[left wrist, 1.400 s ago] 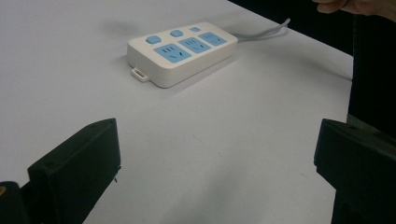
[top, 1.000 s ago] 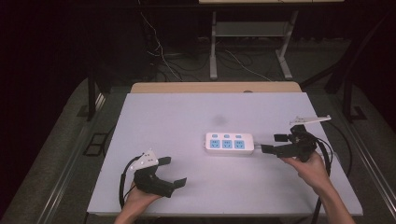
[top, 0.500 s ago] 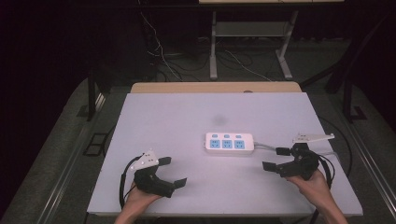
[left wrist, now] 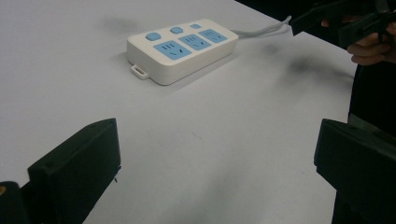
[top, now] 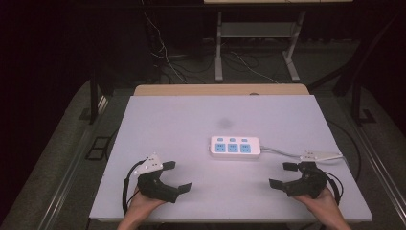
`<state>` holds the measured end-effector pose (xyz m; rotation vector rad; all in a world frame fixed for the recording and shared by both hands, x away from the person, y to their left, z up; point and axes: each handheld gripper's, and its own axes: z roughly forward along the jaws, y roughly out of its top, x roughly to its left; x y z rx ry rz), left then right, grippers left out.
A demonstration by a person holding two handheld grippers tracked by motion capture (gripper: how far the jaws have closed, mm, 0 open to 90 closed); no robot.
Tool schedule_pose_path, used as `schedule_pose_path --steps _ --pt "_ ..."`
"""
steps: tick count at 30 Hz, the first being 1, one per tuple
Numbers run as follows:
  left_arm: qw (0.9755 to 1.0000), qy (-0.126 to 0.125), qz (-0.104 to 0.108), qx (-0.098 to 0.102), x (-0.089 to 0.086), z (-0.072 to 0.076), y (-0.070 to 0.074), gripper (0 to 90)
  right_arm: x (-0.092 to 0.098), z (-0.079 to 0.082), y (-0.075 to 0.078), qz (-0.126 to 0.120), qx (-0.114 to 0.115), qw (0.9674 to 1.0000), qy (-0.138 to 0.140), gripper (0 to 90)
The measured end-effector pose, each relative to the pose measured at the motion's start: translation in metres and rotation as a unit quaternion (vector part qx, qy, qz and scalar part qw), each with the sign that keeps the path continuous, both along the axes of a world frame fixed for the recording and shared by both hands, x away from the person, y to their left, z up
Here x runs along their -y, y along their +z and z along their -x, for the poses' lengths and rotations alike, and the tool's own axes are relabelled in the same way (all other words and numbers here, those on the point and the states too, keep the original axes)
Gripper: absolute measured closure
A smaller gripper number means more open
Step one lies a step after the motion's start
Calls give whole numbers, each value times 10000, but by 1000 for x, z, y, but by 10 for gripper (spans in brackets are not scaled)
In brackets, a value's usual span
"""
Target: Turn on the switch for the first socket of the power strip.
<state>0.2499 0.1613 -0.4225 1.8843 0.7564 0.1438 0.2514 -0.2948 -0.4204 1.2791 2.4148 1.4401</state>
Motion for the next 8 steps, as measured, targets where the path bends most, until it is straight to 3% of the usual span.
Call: schedule_pose_path --steps 8 --pt "10000 11 -38 -36 -1 -2 -1 0 6 10 -9 -1 124 9999 -36 3"
